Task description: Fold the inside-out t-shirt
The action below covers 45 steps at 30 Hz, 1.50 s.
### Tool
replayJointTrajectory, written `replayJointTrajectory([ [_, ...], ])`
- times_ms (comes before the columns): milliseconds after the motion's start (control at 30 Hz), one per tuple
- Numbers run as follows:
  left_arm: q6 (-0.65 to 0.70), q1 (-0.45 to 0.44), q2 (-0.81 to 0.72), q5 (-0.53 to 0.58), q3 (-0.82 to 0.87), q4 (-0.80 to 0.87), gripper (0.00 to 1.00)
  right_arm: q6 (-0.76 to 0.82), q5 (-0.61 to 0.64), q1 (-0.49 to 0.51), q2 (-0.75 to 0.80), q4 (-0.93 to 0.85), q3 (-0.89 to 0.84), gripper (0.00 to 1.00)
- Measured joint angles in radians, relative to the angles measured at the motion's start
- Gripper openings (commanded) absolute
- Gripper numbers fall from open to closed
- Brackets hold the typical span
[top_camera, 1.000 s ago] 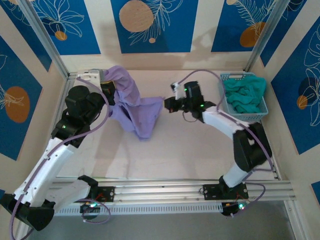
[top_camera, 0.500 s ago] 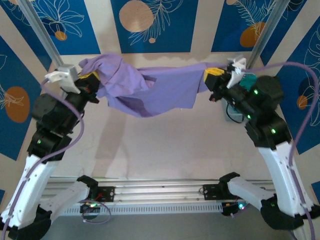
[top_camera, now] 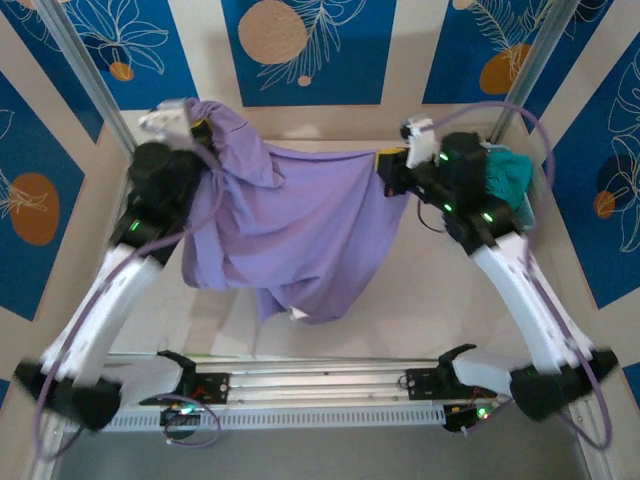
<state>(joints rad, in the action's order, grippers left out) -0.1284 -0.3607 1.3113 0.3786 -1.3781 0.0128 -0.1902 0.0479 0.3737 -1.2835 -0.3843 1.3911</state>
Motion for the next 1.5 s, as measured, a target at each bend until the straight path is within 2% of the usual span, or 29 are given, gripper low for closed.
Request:
replayJointTrajectory([
  [33,0.008,0.018,0.129,0.011,-0.068,-0.001,0.79,-0.018,0.004,-0.01,-0.086,0.014,0.0,0.0],
  [100,0.024,0.039,0.369,0.029,-0.222,0.034,0.99,-0.051,0.008,-0.026,-0.24,0.029,0.004,0.0],
  [200,0.034,0.047,0.666,0.054,-0.454,0.185,1.0,-0.089,-0.002,-0.048,-0.445,0.016,0.024,0.0],
  [267,0.031,0.044,0.74,0.064,-0.476,0.274,1.0,-0.1,-0.006,-0.061,-0.548,-0.012,0.045,0.0],
  [367,0.013,0.024,0.66,0.053,-0.274,0.303,1.0,-0.106,-0.016,-0.088,-0.645,-0.056,0.085,0.0],
  [433,-0.018,-0.01,0.511,0.024,-0.079,0.332,1.0,-0.106,-0.022,-0.113,-0.671,-0.07,0.098,0.0],
  [533,-0.071,-0.054,0.243,-0.037,0.194,0.289,1.0,-0.104,-0.032,-0.152,-0.671,-0.1,0.112,0.0],
  [633,-0.112,-0.079,0.009,-0.109,0.391,0.274,0.91,-0.095,-0.042,-0.18,-0.678,-0.13,0.148,0.0],
  [700,-0.133,-0.079,-0.06,-0.157,0.459,0.282,0.86,-0.087,-0.046,-0.194,-0.683,-0.136,0.164,0.03],
  [867,-0.182,-0.116,-0.071,-0.288,0.615,0.288,0.74,-0.065,-0.042,-0.21,-0.684,-0.171,0.166,0.36],
  [933,-0.206,-0.129,-0.055,-0.331,0.663,0.291,0.67,-0.053,-0.026,-0.21,-0.681,-0.179,0.16,0.43],
  [1033,-0.225,-0.163,0.003,-0.362,0.666,0.278,0.64,-0.045,-0.016,-0.21,-0.652,-0.177,0.104,0.46],
  [1333,-0.301,-0.39,0.101,-0.393,0.655,0.196,0.65,-0.053,0.002,-0.185,-0.44,-0.177,-0.146,0.47],
  [1500,-0.333,-0.469,0.217,-0.397,0.603,0.163,0.56,-0.064,0.0,-0.167,-0.398,-0.166,-0.203,0.47],
])
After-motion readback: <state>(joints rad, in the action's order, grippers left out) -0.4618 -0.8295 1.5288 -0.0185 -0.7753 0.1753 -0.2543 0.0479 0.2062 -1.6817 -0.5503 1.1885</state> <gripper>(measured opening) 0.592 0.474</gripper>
